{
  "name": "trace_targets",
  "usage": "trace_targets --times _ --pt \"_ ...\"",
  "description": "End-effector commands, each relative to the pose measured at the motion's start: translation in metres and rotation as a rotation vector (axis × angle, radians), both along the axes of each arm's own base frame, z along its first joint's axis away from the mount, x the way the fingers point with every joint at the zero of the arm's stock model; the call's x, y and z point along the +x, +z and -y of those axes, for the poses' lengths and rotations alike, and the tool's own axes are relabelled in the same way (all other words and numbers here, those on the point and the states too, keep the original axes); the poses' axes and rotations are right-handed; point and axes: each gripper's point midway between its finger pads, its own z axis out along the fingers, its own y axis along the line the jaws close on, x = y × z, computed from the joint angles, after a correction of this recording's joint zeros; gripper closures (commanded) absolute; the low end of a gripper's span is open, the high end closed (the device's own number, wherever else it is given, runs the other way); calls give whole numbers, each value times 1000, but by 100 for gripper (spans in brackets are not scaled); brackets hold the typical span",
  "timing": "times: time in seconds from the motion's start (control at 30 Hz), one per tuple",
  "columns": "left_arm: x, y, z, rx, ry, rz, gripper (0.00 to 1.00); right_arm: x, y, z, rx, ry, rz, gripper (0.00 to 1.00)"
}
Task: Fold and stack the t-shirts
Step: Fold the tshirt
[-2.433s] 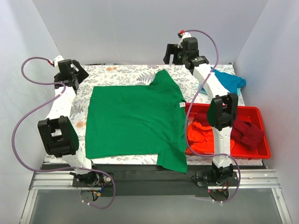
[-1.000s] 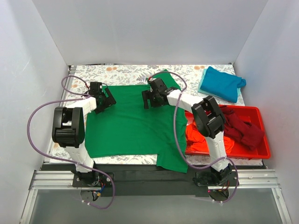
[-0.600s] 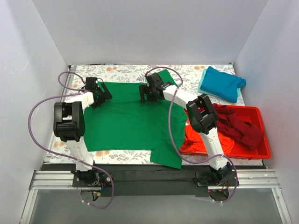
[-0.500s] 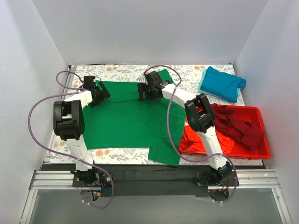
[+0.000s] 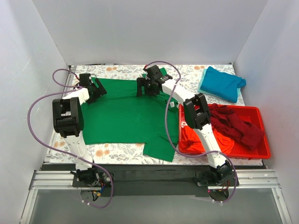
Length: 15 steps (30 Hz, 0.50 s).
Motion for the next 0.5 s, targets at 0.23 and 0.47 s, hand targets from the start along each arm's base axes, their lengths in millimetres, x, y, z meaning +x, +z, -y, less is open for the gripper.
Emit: trace_targets --times 0.23,0.47 --pt "-31 101 9 114 -19 137 16 -19 111 6 94 76 126 3" --pt "-109 55 0 151 29 -29 15 -76 93 48 -11 59 51 5"
